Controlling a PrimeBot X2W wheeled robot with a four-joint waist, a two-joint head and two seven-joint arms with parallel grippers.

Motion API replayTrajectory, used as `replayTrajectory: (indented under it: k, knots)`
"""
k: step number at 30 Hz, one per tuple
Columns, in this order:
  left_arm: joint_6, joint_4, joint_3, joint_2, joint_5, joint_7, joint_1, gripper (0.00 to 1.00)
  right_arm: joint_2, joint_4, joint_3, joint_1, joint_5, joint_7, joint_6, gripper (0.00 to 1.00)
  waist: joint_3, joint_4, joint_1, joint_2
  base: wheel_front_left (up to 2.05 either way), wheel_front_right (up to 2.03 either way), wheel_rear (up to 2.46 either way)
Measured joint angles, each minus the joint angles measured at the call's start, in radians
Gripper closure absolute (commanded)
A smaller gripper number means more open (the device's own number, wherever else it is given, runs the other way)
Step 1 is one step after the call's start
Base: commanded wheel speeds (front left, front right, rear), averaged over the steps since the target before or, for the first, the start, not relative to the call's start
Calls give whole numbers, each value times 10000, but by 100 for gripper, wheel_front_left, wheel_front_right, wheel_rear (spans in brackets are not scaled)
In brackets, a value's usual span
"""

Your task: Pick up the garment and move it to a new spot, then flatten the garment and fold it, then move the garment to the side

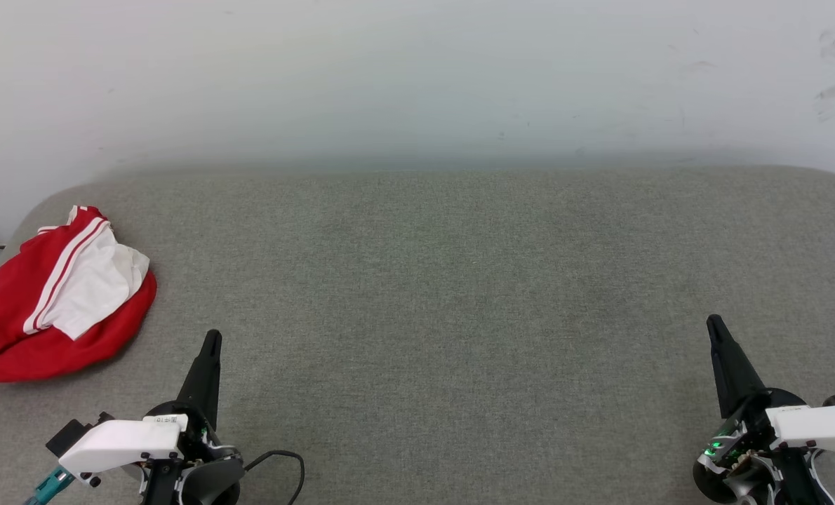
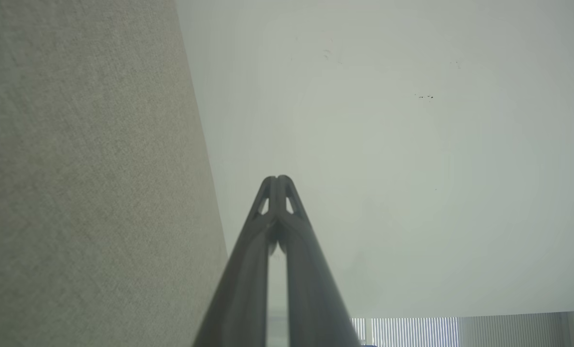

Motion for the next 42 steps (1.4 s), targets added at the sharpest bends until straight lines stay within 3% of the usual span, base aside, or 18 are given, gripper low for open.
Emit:
replayTrajectory:
  k: [42]
  knots:
    - [0,0,0,0,0,0,-1,100,0,0,0,0,0,0,0,100,0,0,0,0,0,0,0]
